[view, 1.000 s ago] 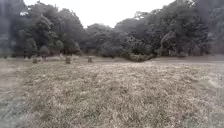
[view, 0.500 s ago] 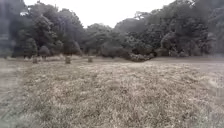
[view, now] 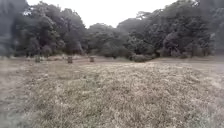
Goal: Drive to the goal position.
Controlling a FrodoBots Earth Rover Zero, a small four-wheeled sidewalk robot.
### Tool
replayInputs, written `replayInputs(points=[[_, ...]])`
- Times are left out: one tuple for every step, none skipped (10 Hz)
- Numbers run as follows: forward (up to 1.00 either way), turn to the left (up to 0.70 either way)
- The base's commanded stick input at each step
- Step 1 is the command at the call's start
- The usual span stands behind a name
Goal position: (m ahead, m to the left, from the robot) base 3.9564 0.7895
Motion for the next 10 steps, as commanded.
replayInputs(points=[[0.00, 0.00], [0.45, 0.00], [0.45, 0.00], [0.45, 0.00], [0.45, 0.00], [0.45, 0.00], [0.45, 0.00], [0.45, 0.00], [0.45, 0.00], [0.00, 0.00]])
